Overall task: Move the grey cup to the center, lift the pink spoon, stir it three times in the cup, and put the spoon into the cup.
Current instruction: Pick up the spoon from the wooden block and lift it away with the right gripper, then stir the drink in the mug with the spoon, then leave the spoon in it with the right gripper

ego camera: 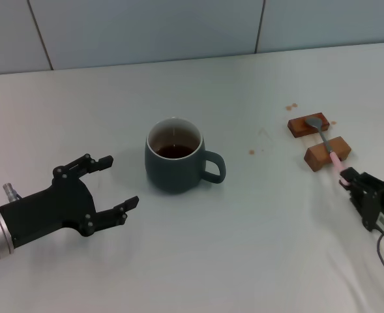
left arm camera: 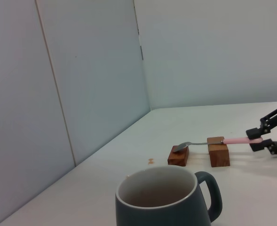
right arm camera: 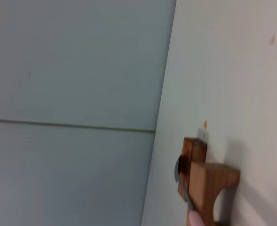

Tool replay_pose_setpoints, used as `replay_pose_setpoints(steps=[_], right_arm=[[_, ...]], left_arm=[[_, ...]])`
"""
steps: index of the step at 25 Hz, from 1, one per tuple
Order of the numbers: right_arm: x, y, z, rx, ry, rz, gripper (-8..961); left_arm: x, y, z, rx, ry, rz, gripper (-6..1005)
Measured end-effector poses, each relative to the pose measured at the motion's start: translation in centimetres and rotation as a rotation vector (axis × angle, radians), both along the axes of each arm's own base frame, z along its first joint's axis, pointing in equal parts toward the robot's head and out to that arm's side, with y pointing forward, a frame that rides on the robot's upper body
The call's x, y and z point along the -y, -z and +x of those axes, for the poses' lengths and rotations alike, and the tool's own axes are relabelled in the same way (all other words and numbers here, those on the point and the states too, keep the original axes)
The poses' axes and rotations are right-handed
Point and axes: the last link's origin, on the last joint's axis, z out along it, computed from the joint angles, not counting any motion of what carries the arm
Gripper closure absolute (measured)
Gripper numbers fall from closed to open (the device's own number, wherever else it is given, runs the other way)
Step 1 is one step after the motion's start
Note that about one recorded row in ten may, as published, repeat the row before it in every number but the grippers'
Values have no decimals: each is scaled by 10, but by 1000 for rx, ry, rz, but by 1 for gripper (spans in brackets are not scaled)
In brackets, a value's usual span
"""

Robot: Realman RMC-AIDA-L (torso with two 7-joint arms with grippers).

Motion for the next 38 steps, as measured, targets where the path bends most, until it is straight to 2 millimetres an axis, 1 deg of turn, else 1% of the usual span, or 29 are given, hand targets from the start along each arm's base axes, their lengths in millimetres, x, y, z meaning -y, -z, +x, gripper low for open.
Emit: replay_pose_setpoints(steps=[1, 6, 10, 11, 12, 15, 16, 17, 18, 19, 20, 21, 22, 24, 25, 26, 27, 28, 29, 31, 34, 38], right_arm=[[2, 0, 1, 10, 7, 14, 712], [6, -2, 3, 52, 5, 43, 845], [7, -6, -2, 60, -31, 78, 846], [10, -13, -5, 69, -66, 133, 846], [10, -13, -5, 69, -66, 133, 846], [17, -26, -9, 88, -107, 227, 846], [21, -40, -12, 103, -157, 293, 846], [21, -40, -12, 103, -157, 293, 846], [22, -54, -15, 123, -214, 338, 846], [22, -54, -15, 123, -214, 338, 846], [21, -61, -16, 135, -247, 355, 846], [17, -76, -20, 154, -322, 371, 846], [17, -76, -20, 154, -322, 371, 846], [8, -91, -26, 190, -399, 372, 846], [2, -100, -30, 216, -456, 363, 846], [-8, -112, -38, 260, -533, 333, 846], [-8, -112, -38, 260, -533, 333, 846], [-23, -126, -48, 329, -617, 280, 846], [-23, -126, -48, 329, -617, 280, 846], [-38, -138, -61, 398, -688, 230, 846], [-60, -152, -86, 498, -791, 119, 846], [-80, -162, -125, 673, -877, -44, 846]], left_arm=[[0, 0, 0, 0, 0, 0, 156], [0, 0, -1, 0, -3, -1, 157], [0, 0, 0, -1, 0, 1, 157], [0, 0, 0, -1, 1, 1, 157], [0, 0, 0, -1, 1, 1, 157], [0, 0, 0, -1, 1, 1, 157], [0, 0, 0, -1, 2, 1, 157], [0, 0, 0, -1, 2, 1, 158], [0, 0, 0, -1, 2, 1, 158], [0, 0, 0, 0, 2, 1, 158], [0, 0, 0, 0, 2, 0, 158], [0, 0, 0, 0, 3, -1, 158], [0, 0, 0, 0, 3, -1, 158], [-1, 0, 2, 1, 6, -2, 158], [-1, 1, 2, 1, 7, -2, 158], [-2, 1, 2, 2, 8, -3, 158], [-2, 1, 2, 2, 8, -3, 158], [-2, 1, 3, 2, 8, -3, 158], [-3, 1, 3, 2, 6, -1, 158], [-3, 1, 3, 3, 3, 0, 158], [-4, 1, 3, 7, -2, 1, 159], [-4, 0, 2, 13, -13, 9, 159]])
